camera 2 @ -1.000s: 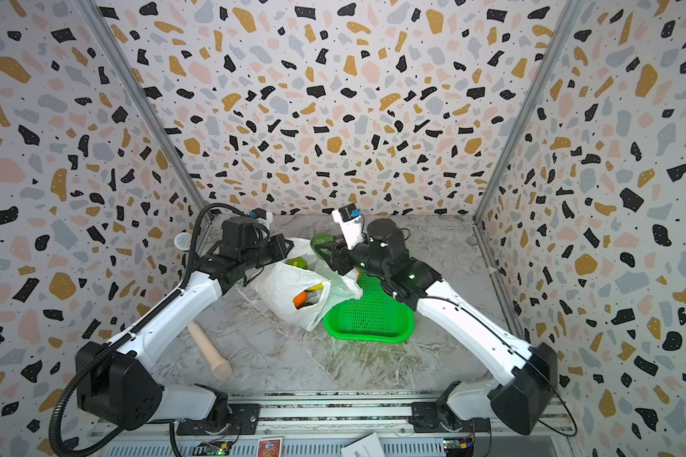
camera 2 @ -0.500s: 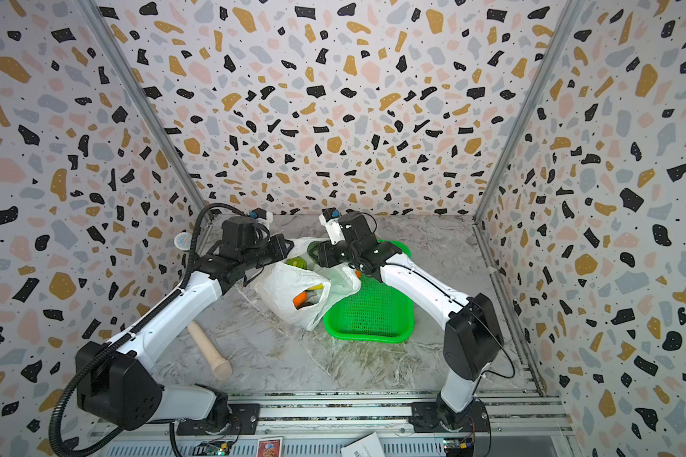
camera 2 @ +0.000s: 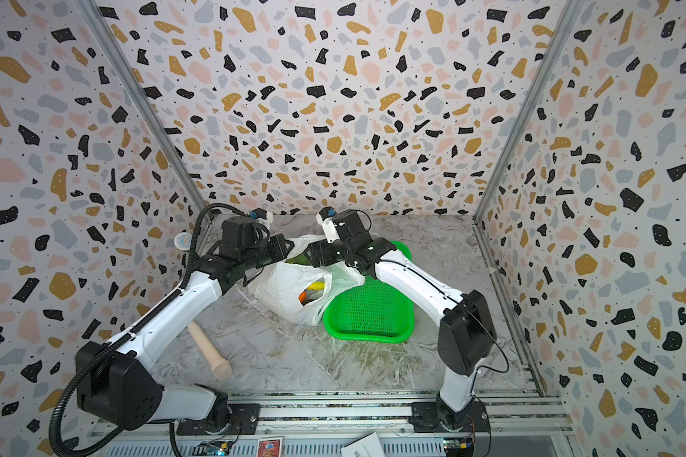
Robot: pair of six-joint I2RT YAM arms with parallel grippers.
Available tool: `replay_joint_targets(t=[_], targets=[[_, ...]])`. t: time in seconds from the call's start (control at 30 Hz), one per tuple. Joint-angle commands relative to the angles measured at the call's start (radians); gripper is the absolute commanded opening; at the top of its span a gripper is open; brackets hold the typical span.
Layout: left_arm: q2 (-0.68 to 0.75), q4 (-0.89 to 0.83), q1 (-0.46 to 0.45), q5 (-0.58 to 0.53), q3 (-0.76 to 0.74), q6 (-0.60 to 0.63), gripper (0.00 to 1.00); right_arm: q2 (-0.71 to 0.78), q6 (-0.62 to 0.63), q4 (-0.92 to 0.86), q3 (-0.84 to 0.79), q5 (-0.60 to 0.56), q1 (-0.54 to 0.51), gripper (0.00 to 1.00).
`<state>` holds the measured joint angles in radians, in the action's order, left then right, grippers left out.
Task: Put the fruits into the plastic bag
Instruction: 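Carry the mango over the bag mouth and open the right gripper, then lower the right gripper into the basket over the small orange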
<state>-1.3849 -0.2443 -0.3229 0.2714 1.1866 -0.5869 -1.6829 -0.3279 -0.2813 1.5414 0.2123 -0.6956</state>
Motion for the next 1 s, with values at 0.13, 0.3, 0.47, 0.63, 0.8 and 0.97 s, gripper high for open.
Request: replay_joint_targets(t=[0.13, 0.3, 0.47, 0.63, 0.8, 0.97], targets=[[0.025, 0.033, -0.004, 0.008, -0.001, 0.015, 0.00, 0.366, -0.116, 0.162, -0.277, -0.044, 0.271, 0.87], [0.021, 0.036, -0.005, 0.008, -0.003, 0.012, 0.00, 0.401, -0.198, 0.195, -0.458, 0.037, 0.413, 0.87], [0.017, 0.036, -0.004, 0.008, -0.002, 0.009, 0.00, 0.267, -0.194, 0.193, -0.502, 0.143, 0.397, 0.86], [0.010, 0.036, -0.004, 0.009, 0.001, 0.007, 0.00, 0.082, -0.175, 0.197, -0.470, 0.162, 0.348, 0.84], [0.009, 0.035, -0.004, 0.009, -0.001, 0.007, 0.00, -0.097, -0.117, 0.151, -0.338, 0.191, 0.283, 0.83], [0.012, 0.034, -0.004, 0.008, -0.010, 0.012, 0.00, -0.213, -0.074, 0.103, -0.210, 0.127, 0.197, 0.83]])
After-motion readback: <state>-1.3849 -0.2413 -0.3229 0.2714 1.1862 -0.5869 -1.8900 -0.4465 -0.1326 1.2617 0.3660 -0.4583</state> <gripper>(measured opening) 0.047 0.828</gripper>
